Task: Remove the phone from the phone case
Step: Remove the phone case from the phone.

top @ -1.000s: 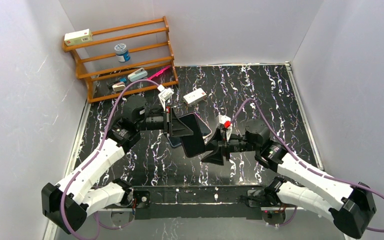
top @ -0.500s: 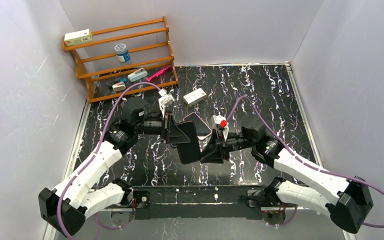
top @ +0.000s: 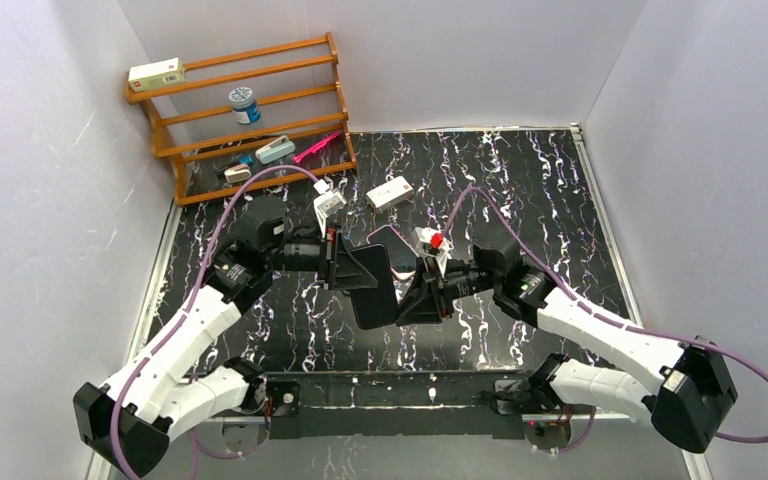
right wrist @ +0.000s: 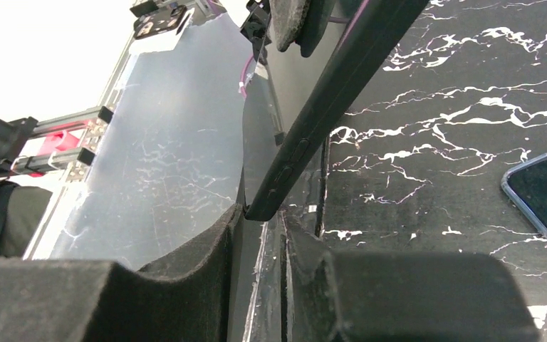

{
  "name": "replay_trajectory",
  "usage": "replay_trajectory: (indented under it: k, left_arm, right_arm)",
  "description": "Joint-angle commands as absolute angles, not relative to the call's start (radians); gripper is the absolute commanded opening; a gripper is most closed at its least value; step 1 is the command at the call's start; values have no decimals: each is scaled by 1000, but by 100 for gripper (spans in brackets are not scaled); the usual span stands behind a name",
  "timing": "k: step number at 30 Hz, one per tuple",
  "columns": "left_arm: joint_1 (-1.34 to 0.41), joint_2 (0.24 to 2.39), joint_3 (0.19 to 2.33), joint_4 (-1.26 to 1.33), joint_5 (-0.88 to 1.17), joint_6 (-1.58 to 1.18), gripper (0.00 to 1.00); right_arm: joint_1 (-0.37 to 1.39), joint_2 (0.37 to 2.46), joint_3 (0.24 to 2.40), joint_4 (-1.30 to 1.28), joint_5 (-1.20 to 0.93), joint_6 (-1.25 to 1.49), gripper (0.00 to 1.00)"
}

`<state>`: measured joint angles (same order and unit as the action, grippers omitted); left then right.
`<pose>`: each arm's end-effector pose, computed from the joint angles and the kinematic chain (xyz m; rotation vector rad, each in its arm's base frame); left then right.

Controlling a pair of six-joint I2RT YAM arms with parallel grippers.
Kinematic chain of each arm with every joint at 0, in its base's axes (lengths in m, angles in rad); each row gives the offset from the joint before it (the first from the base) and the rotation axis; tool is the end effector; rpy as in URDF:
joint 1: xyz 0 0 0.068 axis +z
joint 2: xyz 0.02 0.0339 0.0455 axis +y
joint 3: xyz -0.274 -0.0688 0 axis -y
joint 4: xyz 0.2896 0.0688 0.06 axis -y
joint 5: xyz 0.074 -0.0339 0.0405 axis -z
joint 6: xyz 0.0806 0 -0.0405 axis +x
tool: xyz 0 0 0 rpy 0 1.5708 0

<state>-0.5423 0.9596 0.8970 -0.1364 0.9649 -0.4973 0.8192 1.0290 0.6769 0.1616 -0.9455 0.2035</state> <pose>0.1997 -0.1977 0.3560 0.8173 1.7940 -1.5602 0.1504 0.2567 0.2818 -1.2714 1.4870 1.5320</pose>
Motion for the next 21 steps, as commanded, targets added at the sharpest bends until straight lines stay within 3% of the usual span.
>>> replay_trajectory:
  k: [1, 5, 9, 21]
  left_arm:
    - [-538, 920, 914, -86, 983, -506, 0]
    - [-537, 904, 905, -71, 983, -517, 0]
    - [-538, 899, 895, -58, 970, -548, 0]
    - [-554, 815, 677, 452, 955, -1042, 0]
  right_arm:
    - [820, 1053, 739, 235, -996, 235, 30]
    - [820, 1063, 743, 234, -1000, 225, 19]
    - [820, 1065, 741, 220, -1000, 164, 1]
    - [823, 1017, 752, 165, -884, -224, 1]
